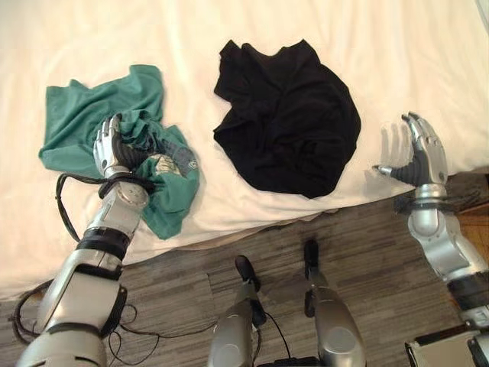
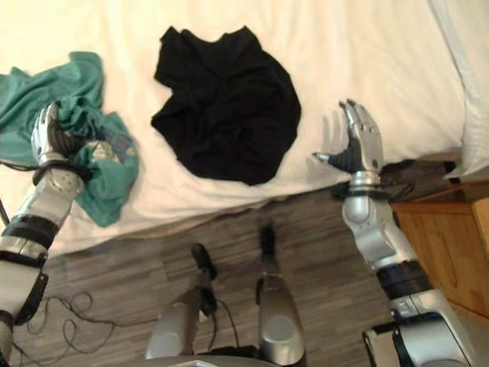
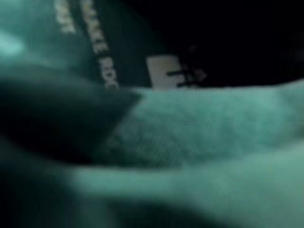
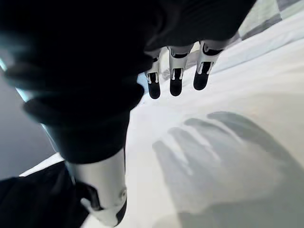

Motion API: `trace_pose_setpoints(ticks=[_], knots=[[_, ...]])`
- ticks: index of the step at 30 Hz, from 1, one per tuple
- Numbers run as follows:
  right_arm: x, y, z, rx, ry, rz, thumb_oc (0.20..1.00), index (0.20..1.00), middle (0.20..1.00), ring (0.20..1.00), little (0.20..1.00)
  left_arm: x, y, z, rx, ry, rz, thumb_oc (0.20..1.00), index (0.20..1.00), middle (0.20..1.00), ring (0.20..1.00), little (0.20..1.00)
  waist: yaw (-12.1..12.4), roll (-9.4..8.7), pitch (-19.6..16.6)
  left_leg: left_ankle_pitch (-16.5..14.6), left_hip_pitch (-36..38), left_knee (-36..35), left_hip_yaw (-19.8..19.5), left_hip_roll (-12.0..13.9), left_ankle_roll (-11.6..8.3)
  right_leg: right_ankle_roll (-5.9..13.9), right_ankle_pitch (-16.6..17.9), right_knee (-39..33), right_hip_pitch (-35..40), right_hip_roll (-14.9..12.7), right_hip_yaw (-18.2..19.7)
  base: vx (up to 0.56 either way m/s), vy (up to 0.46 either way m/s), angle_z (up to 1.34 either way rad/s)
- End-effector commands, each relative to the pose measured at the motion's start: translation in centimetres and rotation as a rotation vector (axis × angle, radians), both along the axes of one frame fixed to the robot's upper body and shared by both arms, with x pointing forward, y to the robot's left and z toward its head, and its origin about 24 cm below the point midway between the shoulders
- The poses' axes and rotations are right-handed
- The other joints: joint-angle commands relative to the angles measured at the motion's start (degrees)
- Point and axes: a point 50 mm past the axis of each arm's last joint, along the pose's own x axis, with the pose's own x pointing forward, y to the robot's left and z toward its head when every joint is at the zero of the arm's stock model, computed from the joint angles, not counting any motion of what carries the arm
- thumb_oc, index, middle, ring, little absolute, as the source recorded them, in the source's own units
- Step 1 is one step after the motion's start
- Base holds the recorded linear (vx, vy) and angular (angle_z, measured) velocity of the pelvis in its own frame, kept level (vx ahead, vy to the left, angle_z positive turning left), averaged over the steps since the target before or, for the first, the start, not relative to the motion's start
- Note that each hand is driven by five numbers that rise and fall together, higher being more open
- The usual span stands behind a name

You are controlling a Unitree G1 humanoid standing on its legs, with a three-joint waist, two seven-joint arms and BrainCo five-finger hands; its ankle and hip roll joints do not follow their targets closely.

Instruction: Tidy up the quilt and then pick up the clothes from the bed and put them into the laundry hamper.

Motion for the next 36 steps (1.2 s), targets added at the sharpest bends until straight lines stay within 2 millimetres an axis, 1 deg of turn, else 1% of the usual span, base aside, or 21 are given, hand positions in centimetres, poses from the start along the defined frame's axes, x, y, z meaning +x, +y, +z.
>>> trace_pose_setpoints(ticks=[1, 2, 3, 4, 7, 9, 10, 11, 14, 17, 20, 23, 25, 26, 27, 28, 29, 31, 32, 35, 36], knots=[[-0.6, -0.3, 1.6, -0.025, -0.116, -0.022, 1.000, 1.000, 1.000, 1.000, 1.000, -0.1, 0.3, -1.9, 0.040, 0.122, 0.050, 0.526, 0.526, 0.526, 0.526, 0.526, 0.0, -2.62, -2.3, -3.4, 2.6, -0.2, 0.7, 3.8, -5.61, 6.41, -4.9, 3.4, -2.2, -3.9, -1.7, 0.00, -0.003, -0.05], [-0.7, -0.6, 1.5, -0.026, -0.109, -0.036, 1.000, 1.000, 1.000, 1.000, 1.000, -0.3, 0.1, -2.8, 0.019, 0.149, 0.047, 0.200, 0.200, 0.200, 0.200, 0.200, 0.0, -2.56, -2.3, -3.4, 2.6, -0.2, 0.6, 3.7, -5.55, 6.35, -4.8, 3.4, -2.2, -4.0, -1.6, 0.00, 0.000, 0.00], [-0.6, -0.9, 1.5, -0.034, -0.101, -0.055, 1.000, 1.000, 1.000, 1.000, 1.000, -1.2, -0.2, -5.4, -0.021, 0.219, 0.039, 0.200, 0.200, 0.200, 0.200, 0.200, 0.4, -2.31, -2.4, -3.6, 2.8, -0.2, 0.4, 3.4, -5.49, 6.26, -4.7, 3.2, -1.9, -4.3, -1.7, 0.00, -0.001, 0.04], [-0.6, -0.9, 1.5, -0.034, -0.101, -0.055, 1.000, 1.000, 1.000, 1.000, 1.000, -1.2, -0.2, -5.4, -0.022, 0.219, 0.039, 0.200, 0.200, 0.200, 0.200, 0.200, 0.4, -2.30, -2.4, -3.6, 2.8, -0.2, 0.4, 3.4, -5.49, 6.26, -4.7, 3.2, -1.9, -4.2, -1.7, 0.00, -0.005, 0.04], [0.2, 0.0, 2.5, -0.055, -0.130, -0.027, 1.000, 1.000, 1.000, 1.000, 1.000, -3.6, -0.2, -10.4, -0.046, 0.377, 0.071, 0.200, 0.200, 0.200, 0.200, 0.200, 1.0, -2.42, -2.9, -3.8, 3.0, -0.2, 0.2, 3.2, -5.48, 6.09, -4.5, 3.0, -1.7, -4.4, -1.7, 0.00, -0.002, 0.02], [1.0, 0.9, 3.6, -0.068, -0.152, 0.011, 1.000, 1.000, 1.000, 1.000, 1.000, -5.6, -1.4, -14.0, -0.104, 0.463, 0.056, 0.200, 0.200, 0.200, 0.200, 0.200, 1.9, -2.37, -3.2, -3.9, 3.0, -0.2, -0.1, 3.1, -5.44, 5.97, -4.4, 2.9, -1.6, -4.4, -1.7, 0.00, 0.000, 0.00], [2.1, 1.9, 4.7, -0.087, -0.151, 0.048, 1.000, 1.000, 1.000, 1.000, 1.000, -8.3, -2.6, -17.5, -0.246, 0.519, 0.049, 0.200, 0.200, 0.200, 0.200, 0.200, 3.4, -2.04, -3.4, -3.9, 3.0, -0.2, -0.5, 3.0, -5.39, 5.79, -4.4, 2.8, -1.2, -4.6, -2.0, 0.01, 0.000, -0.09], [2.1, 2.0, 4.7, -0.088, -0.151, 0.050, 1.000, 1.000, 1.000, 1.000, 1.000, -8.3, -2.6, -17.5, -0.248, 0.519, 0.051, 0.200, 0.200, 0.200, 0.200, 0.200, 3.2, -1.99, -3.5, -3.9, 3.0, -0.2, -0.5, 3.0, -5.40, 5.79, -4.4, 2.7, -1.1, -4.6, -2.0, 0.02, 0.010, -0.14], [4.2, 3.4, 5.8, -0.138, -0.106, 0.082, 1.000, 1.000, 1.000, 1.000, 1.000, -12.3, -4.4, -21.3, -0.481, 0.566, 0.055, 0.200, 0.200, 0.200, 0.200, 0.200, 5.4, -1.43, -3.7, -3.9, 3.0, -0.2, -1.5, 2.8, -5.28, 5.53, -4.3, 2.3, -0.3, -4.8, -2.8, 0.03, 0.008, 0.00], [5.8, 4.2, 6.0, -0.162, -0.051, 0.090, 1.000, 1.000, 1.000, 1.000, 1.000, -13.9, -6.2, -22.3, -0.570, 0.555, -0.001, 0.200, 0.200, 0.200, 0.200, 0.200, 7.1, -1.15, -3.9, -3.8, 2.6, -0.2, -2.5, 2.6, -5.24, 5.42, -4.1, 2.0, 0.1, -5.0, -3.7, 0.01, -0.009, 0.11], [7.3, 4.3, 5.6, -0.163, 0.032, 0.074, 1.000, 1.000, 1.000, 1.000, 1.000, -14.4, -7.6, -22.1, -0.630, 0.519, -0.083, 0.200, 0.200, 0.200, 0.200, 0.200, 9.0, -0.73, -3.9, -3.7, 2.1, -0.2, -3.7, 2.4, -5.22, 5.29, -4.1, 1.6, 0.8, -5.3, -4.7, 0.01, -0.028, 0.29], [8.2, 5.0, 5.3, -0.190, 0.080, 0.075, 1.000, 1.000, 1.000, 1.000, 1.000, -14.2, -8.4, -21.6, -0.630, 0.502, -0.147, 0.200, 0.200, 0.200, 0.200, 0.200, 10.0, -0.38, -3.9, -3.5, 1.7, -0.2, -4.5, 2.2, -5.26, 5.20, -4.3, 1.6, 1.1, -5.3, -5.1, 0.00, -0.018, 0.25], [9.1, 5.5, 4.1, -0.221, 0.157, 0.064, 1.000, 1.000, 1.000, 1.000, 1.000, -13.7, -9.2, -21.0, -0.643, 0.471, -0.196, 0.200, 0.200, 0.200, 0.200, 0.200, 11.0, -0.02, -4.1, -3.3, 1.4, -0.2, -5.2, 2.1, -5.32, 5.13, -4.4, 1.5, 1.3, -5.3, -5.7, -0.01, -0.023, 0.34], [9.8, 5.9, 2.4, -0.224, 0.258, 0.049, 1.000, 1.000, 1.000, 1.000, 1.000, -12.9, -10.2, -20.3, -0.672, 0.429, -0.247, 0.200, 0.200, 0.200, 0.200, 0.200, 11.9, 0.32, -4.3, -3.2, 1.0, -0.2, -5.9, 2.0, -5.47, 5.09, -4.3, 1.4, 1.4, -5.4, -6.3, -0.01, -0.018, 0.25], [9.8, 6.0, 2.4, -0.224, 0.257, 0.050, 1.000, 1.000, 1.000, 1.000, 1.000, -12.9, -10.2, -20.3, -0.673, 0.429, -0.247, 0.200, 0.200, 0.200, 0.200, 0.200, 11.8, 0.32, -4.2, -3.2, 1.0, -0.2, -5.9, 2.0, -5.47, 5.09, -4.3, 1.4, 1.4, -5.4, -6.4, -0.01, -0.021, 0.20], [10.0, 6.1, 1.9, -0.236, 0.291, 0.049, 0.489, 0.489, 0.489, 0.489, 0.489, -12.5, -10.6, -19.9, -0.671, 0.417, -0.274, 0.200, 0.200, 0.200, 0.200, 0.200, 12.1, 0.47, -4.4, -3.1, 0.8, -0.2, -6.1, 1.9, -5.54, 5.07, -4.3, 1.2, 1.5, -5.4, -6.6, -0.01, -0.012, 0.20], [10.2, 6.3, 1.0, -0.246, 0.343, 0.045, 0.200, 0.200, 0.200, 0.200, 0.200, -12.0, -11.0, -19.4, -0.672, 0.403, -0.307, 0.200, 0.200, 0.200, 0.200, 0.200, 12.3, 0.70, -4.6, -3.0, 0.7, -0.2, -6.5, 1.9, -5.72, 5.07, -4.4, 1.1, 1.8, -5.5, -7.1, -0.01, -0.012, 0.18], [10.1, 5.9, -1.8, -0.244, 0.492, 0.015, 0.200, 0.200, 0.200, 0.200, 0.200, -11.1, -12.2, -18.6, -0.671, 0.395, -0.382, 0.200, 0.200, 0.200, 0.200, 0.200, 13.0, 0.99, -5.3, -2.9, 0.5, -0.2, -7.2, 1.9, -5.91, 5.15, -4.6, 0.8, 2.6, -5.6, -8.0, 0.00, -0.012, 0.22], [10.1, 5.9, -1.8, -0.244, 0.492, 0.015, 0.200, 0.200, 0.200, 0.200, 0.200, -11.1, -12.2, -18.6, -0.671, 0.395, -0.382, 0.200, 0.200, 0.200, 0.200, 0.200, 13.0, 0.99, -5.3, -2.9, 0.5, -0.2, -7.3, 1.9, -5.92, 5.15, -4.6, 0.8, 2.6, -5.6, -8.1, 0.01, -0.006, 0.21], [9.4, 5.7, -4.1, -0.198, 0.571, 0.027, 0.200, 0.200, 0.200, 0.200, 0.200, -10.9, -13.1, -18.3, -0.661, 0.408, -0.436, 0.200, 0.200, 0.200, 0.200, 0.200, 13.0, 0.72, -6.2, -3.1, 0.9, -0.2, -7.5, 1.9, -5.91, 5.26, -4.7, 0.7, 3.7, -5.8, -8.8, 0.03, 0.014, 0.18], [8.0, 5.8, -6.7, -0.144, 0.631, 0.062, 0.200, 0.200, 0.200, 0.200, 0.200, -11.1, -13.2, -18.6, -0.647, 0.436, -0.450, 0.200, 0.200, 0.200, 0.200, 0.200, 12.6, 0.12, -7.0, -3.6, 1.6, -0.2, -7.3, 1.9, -5.79, 5.41, -4.8, 0.5, 4.6, -5.9, -9.1, 0.06, 0.028, 0.16]])
